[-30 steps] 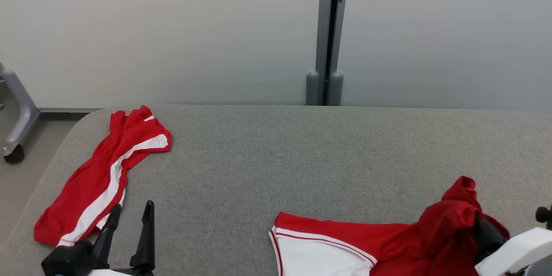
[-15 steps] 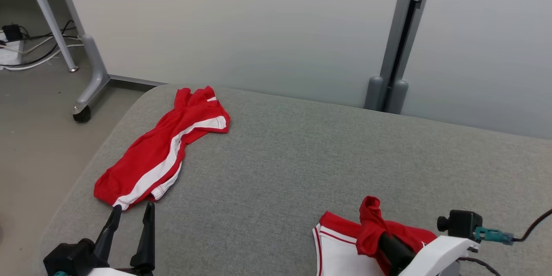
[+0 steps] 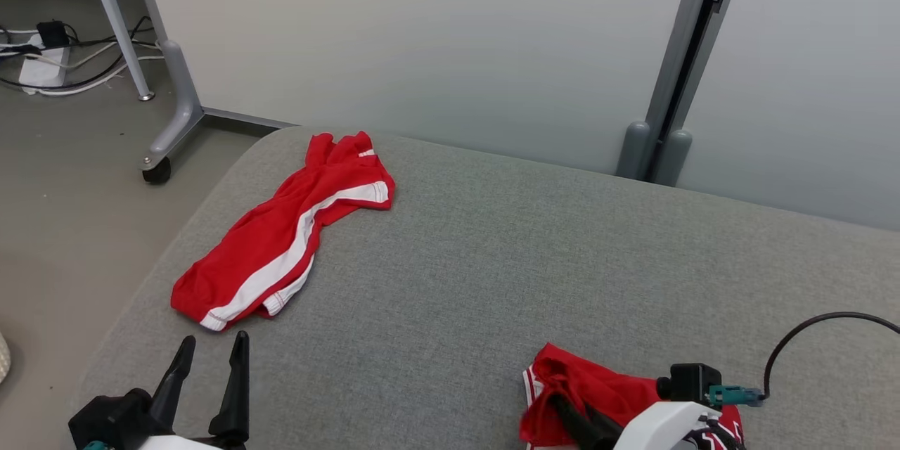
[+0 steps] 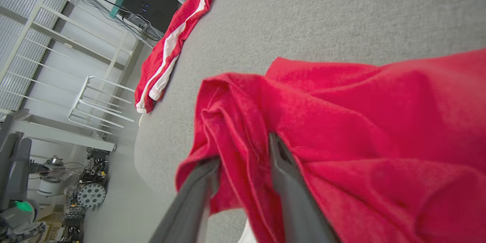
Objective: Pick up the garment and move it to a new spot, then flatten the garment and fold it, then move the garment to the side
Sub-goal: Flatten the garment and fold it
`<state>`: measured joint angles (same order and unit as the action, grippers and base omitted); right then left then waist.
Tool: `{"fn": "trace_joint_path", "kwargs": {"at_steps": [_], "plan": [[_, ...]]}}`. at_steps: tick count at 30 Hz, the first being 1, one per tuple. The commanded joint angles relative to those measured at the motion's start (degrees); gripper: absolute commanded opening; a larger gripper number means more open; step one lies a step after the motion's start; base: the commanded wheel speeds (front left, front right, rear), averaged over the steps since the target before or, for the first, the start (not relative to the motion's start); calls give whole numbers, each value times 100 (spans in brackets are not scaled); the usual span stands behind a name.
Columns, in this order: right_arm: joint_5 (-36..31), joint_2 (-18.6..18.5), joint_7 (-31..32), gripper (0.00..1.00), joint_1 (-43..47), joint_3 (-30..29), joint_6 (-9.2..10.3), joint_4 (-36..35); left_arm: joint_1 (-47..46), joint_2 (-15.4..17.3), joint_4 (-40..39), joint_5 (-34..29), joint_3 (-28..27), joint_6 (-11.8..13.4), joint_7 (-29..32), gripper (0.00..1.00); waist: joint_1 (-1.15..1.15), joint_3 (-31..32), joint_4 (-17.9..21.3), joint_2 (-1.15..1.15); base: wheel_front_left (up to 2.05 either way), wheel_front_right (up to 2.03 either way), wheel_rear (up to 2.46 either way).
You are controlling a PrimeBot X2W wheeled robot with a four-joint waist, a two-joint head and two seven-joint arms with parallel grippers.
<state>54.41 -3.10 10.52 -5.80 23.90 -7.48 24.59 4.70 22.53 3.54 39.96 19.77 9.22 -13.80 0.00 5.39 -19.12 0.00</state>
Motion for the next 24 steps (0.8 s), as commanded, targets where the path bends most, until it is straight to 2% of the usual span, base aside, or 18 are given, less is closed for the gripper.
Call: {"fn": "trace_joint_path", "kwargs": {"at_steps": [1,5,13,19,24], "plan": [[31,-13,-87,100,-108,71,-3,63,-41,14,10,32,-29,32,-18,100,0,12,113,0,0,0,0],[85,-37,-207,100,-205,192,-3,-140,-10,16,3,43,-71,45,-35,100,0,29,278,0,0,0,0],[73,-639,-916,100,-158,270,-3,-1354,164,-7,-105,61,-281,135,-91,100,0,136,828,0,0,0,0],[-323,-1162,-1547,100,44,-381,-3,-1793,273,-74,-242,-14,-477,132,-129,100,0,200,1172,0,0,0,0],[-759,-1404,-1928,100,387,-1054,-3,-1883,351,-155,-314,-106,-620,93,-139,100,0,238,1376,0,0,0,0]]}}
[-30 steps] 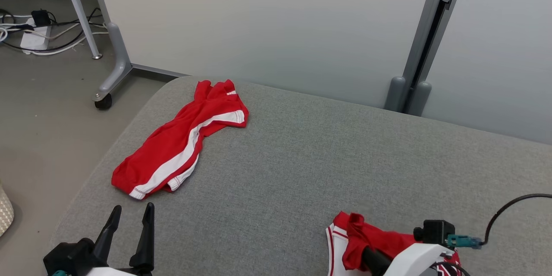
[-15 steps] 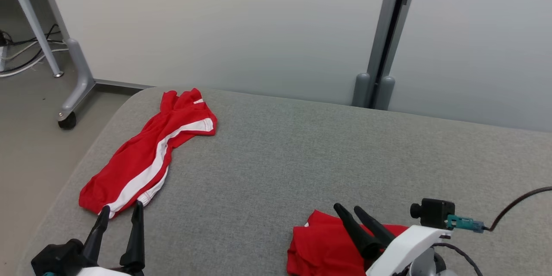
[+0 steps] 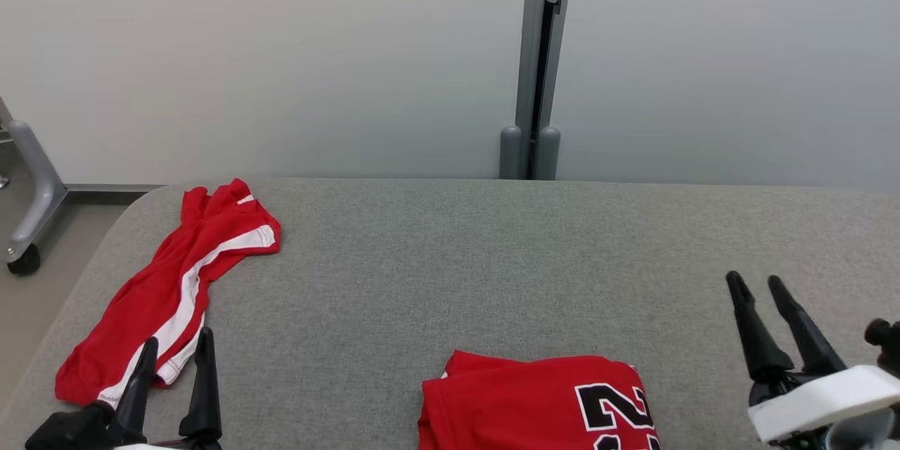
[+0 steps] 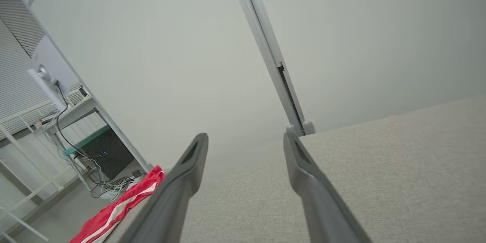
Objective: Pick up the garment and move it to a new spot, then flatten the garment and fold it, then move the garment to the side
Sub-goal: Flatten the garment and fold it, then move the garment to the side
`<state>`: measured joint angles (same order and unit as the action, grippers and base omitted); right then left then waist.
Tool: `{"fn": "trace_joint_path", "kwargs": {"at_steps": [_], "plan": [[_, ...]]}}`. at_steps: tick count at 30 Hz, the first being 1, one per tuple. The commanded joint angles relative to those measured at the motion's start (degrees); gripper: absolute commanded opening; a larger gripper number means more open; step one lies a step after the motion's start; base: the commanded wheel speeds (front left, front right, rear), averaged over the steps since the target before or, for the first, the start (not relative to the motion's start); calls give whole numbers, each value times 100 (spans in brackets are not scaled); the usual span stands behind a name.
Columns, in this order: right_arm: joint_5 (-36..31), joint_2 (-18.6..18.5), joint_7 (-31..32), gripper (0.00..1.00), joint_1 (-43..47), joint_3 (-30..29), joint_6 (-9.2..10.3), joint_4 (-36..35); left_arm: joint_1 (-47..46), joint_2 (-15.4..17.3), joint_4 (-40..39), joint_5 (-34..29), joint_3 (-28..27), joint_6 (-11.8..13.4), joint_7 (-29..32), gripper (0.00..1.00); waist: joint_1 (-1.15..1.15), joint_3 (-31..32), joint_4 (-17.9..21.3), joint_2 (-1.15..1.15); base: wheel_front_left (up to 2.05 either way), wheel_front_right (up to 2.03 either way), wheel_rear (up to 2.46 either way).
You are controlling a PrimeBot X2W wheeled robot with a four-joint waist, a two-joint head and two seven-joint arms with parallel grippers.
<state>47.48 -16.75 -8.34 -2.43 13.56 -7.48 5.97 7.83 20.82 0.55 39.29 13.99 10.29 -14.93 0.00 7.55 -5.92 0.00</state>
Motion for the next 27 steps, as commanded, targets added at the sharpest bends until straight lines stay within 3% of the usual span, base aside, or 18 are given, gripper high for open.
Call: {"fn": "trace_joint_path", "kwargs": {"at_steps": [1,5,14,27], "plan": [[-181,-66,-114,100,130,-136,-3,-28,55,-14,-34,-67,-86,-25,-26,100,0,31,97,0,0,0,0],[-664,-28,-320,100,439,-504,-3,-44,158,-148,-100,-288,-279,-78,-29,100,0,55,254,0,0,0,0],[-1753,284,-563,100,775,-918,-3,318,403,-578,67,-1013,-544,-535,-24,100,0,13,499,0,0,0,0],[-2019,409,-620,100,628,-890,-3,478,281,-933,404,-1605,-757,-839,-25,100,0,-59,535,0,0,0,0]]}}
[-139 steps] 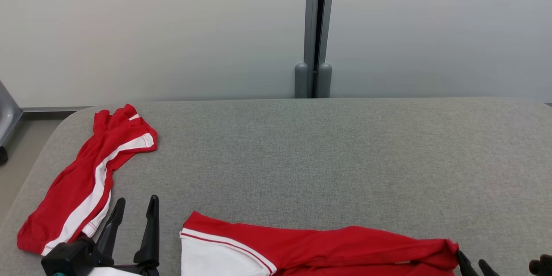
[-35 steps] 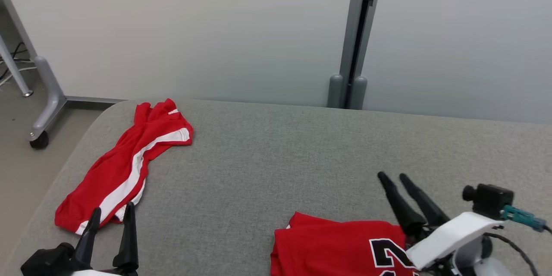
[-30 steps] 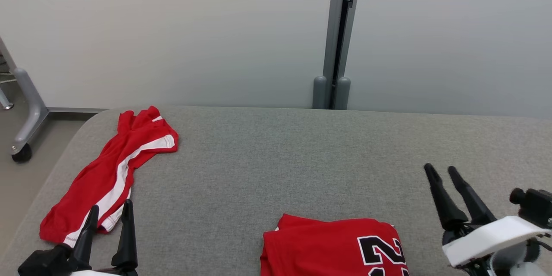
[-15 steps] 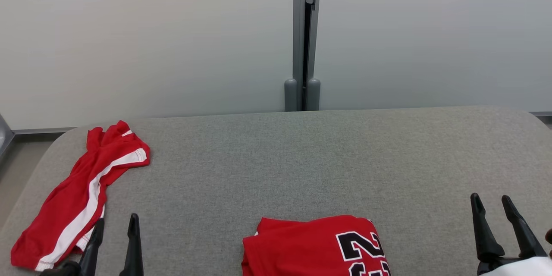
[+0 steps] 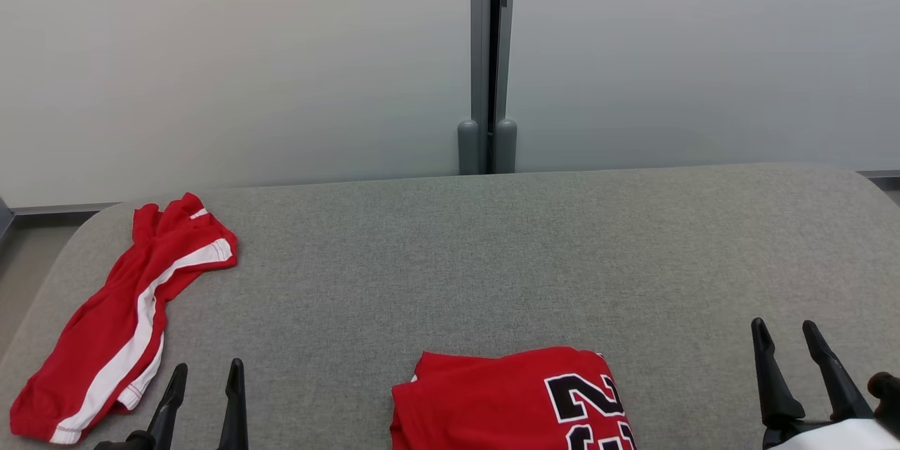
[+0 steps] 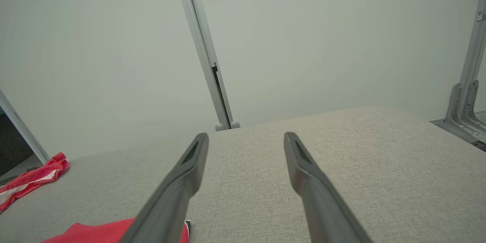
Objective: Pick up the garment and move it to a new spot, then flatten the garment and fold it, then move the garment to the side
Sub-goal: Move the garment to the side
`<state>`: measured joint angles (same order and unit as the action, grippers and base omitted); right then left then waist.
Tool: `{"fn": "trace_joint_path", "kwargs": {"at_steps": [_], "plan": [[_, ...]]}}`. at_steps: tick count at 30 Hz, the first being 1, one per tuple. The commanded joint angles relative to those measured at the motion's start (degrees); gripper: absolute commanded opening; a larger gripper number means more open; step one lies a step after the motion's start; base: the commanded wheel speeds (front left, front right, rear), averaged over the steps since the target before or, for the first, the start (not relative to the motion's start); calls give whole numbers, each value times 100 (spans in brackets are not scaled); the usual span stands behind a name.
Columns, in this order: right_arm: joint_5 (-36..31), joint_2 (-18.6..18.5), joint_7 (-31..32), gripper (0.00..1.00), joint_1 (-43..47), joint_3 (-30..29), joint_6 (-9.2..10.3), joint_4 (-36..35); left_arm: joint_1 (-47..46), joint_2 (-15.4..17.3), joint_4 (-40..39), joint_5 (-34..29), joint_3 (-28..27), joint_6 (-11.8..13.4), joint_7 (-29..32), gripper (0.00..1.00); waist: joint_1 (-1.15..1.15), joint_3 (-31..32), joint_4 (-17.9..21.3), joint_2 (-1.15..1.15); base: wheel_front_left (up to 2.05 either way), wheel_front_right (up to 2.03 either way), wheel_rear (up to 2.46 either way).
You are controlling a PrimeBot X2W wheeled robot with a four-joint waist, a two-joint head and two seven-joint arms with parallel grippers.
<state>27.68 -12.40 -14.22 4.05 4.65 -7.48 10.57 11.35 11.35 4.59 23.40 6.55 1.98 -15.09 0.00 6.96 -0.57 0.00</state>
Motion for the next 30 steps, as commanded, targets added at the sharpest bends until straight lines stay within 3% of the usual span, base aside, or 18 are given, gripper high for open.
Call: {"fn": "trace_joint_path", "kwargs": {"at_steps": [1,7,18,25,30], "plan": [[-38,-28,-7,100,-32,17,-3,26,-78,-6,11,-40,-33,-37,-8,100,0,1,-6,0,0,0,0],[82,-48,319,100,-170,246,-3,90,-169,-111,15,-176,-76,-146,-8,100,0,-30,-113,0,0,0,0],[665,-1,2184,100,-873,871,-3,969,-304,-176,-11,-256,-27,-254,-5,100,0,-91,-724,0,0,0,0],[764,298,3301,100,-969,580,-3,1840,-326,-85,-85,-246,-13,-243,64,100,0,-107,-987,0,0,0,0],[847,487,3729,100,-970,398,-3,2120,-325,-68,-135,-254,24,-207,83,100,0,-123,-1095,0,0,0,0]]}}
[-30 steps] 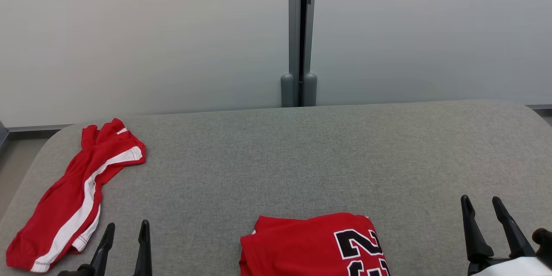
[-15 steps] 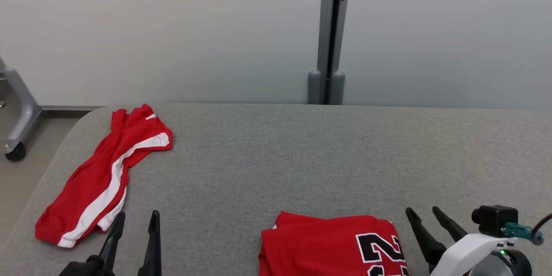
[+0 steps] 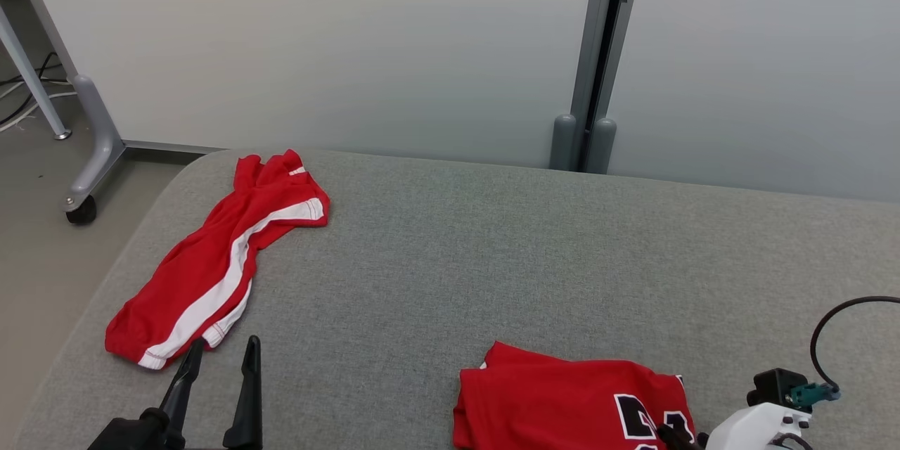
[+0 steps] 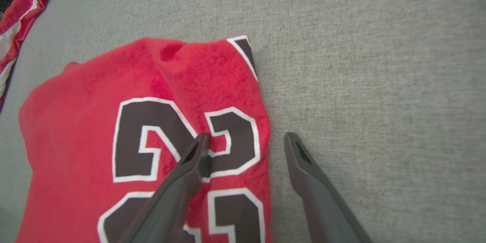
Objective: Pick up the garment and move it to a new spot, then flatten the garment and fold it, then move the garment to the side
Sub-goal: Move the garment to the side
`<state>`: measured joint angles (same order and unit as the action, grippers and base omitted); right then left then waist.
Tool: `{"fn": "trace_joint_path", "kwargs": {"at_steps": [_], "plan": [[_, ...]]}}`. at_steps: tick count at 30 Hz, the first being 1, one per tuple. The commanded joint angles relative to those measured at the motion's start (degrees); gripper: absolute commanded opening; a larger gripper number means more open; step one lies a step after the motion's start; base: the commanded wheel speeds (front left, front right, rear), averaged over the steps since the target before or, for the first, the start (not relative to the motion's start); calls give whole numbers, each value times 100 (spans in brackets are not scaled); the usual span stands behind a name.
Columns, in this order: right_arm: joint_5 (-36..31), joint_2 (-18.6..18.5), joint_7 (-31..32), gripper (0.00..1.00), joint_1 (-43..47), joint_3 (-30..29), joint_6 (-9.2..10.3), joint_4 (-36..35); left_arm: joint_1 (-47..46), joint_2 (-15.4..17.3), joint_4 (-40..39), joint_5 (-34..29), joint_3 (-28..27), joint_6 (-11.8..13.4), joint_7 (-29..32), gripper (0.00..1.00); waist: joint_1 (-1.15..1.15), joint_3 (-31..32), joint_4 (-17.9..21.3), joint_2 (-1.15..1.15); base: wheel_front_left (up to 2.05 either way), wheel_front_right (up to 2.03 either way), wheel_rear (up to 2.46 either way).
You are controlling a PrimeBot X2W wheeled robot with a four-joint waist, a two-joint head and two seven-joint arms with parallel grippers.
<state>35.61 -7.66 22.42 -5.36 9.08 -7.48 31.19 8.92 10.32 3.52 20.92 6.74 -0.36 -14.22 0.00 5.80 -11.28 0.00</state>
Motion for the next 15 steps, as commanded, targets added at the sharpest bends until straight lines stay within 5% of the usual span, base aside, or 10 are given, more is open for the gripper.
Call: {"fn": "trace_joint_path", "kwargs": {"at_steps": [1,4,7,15], "plan": [[55,37,110,100,-30,-67,-3,103,-80,40,-33,-6,11,33,6,100,0,-10,-41,0,0,0,0],[55,115,176,100,-47,-82,-3,213,-98,55,-40,5,29,33,31,100,0,-23,-80,0,0,0,0],[82,143,101,0,-74,-45,-3,200,-119,64,-37,11,44,39,33,100,0,-29,-96,0,0,0,0],[136,-110,-323,0,-320,144,-3,-186,-143,83,-109,4,95,29,24,100,0,-18,87,0,0,0,0]]}}
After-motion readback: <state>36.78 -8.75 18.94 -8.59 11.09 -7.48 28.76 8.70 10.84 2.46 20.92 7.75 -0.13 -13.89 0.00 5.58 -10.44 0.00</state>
